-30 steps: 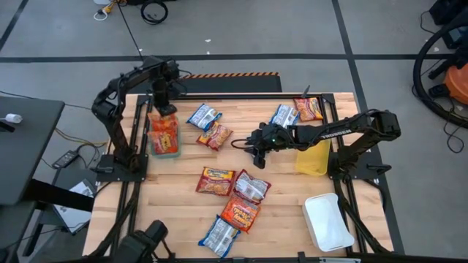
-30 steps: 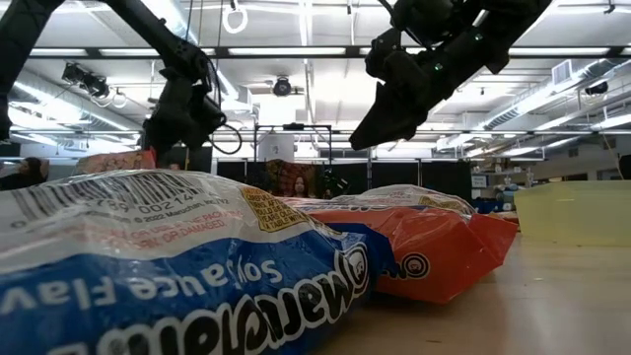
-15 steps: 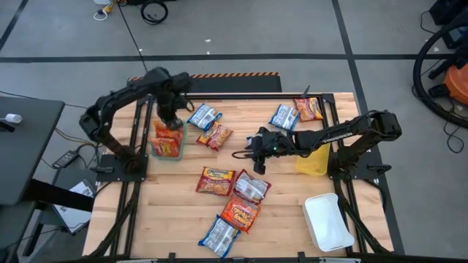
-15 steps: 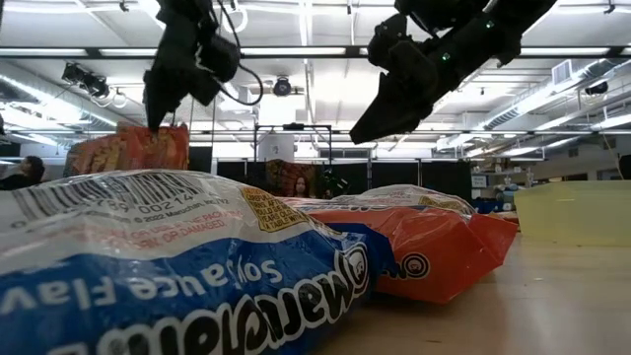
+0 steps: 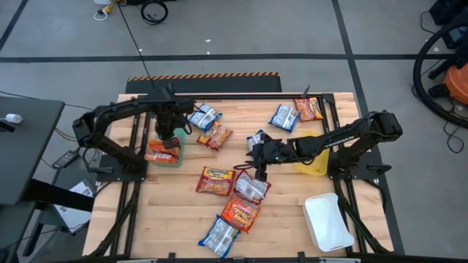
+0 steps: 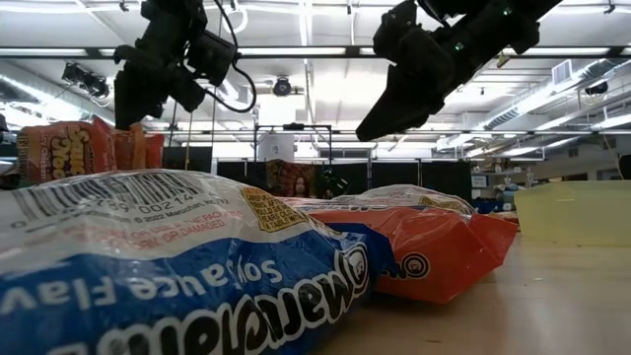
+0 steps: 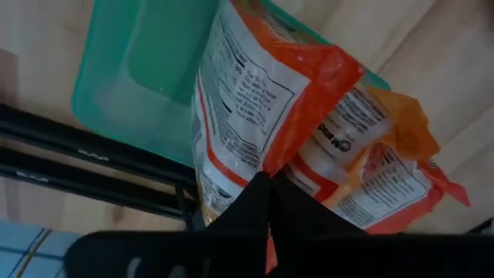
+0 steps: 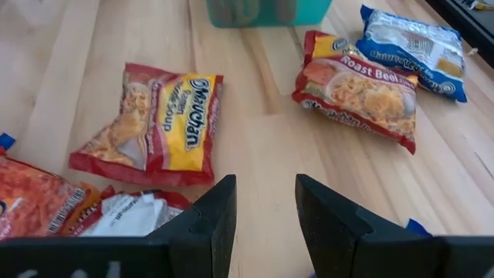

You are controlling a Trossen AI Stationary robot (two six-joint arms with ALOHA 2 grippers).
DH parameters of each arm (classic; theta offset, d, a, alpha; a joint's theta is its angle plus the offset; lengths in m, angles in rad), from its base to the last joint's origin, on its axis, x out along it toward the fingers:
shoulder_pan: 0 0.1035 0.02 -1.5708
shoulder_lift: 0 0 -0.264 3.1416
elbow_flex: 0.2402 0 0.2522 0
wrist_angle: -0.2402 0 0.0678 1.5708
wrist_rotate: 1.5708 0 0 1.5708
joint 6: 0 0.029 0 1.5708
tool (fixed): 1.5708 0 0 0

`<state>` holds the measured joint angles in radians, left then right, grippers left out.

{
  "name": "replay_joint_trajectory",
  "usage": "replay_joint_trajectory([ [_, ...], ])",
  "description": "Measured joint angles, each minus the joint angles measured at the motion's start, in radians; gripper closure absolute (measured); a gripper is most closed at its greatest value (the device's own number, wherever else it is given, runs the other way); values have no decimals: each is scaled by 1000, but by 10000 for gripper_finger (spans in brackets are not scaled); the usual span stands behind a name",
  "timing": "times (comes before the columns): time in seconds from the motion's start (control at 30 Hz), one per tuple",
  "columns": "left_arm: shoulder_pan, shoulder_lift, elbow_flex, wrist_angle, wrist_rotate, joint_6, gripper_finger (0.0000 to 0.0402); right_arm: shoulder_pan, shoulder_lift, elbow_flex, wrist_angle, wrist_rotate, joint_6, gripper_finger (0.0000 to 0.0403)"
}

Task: Sort Maruchan noodles
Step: Adjust the orange noodle pack

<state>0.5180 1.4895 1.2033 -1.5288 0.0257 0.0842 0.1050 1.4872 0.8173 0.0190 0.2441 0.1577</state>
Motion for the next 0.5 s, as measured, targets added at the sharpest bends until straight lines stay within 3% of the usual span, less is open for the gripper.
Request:
replay_joint_trajectory([
  [0.23,-1,0,-1,-14,152,48,353,0,0,0,-72,3,5,262],
  [0.5,3,0,3,-26,152,51,321,0,0,0,-81,1,5,262],
])
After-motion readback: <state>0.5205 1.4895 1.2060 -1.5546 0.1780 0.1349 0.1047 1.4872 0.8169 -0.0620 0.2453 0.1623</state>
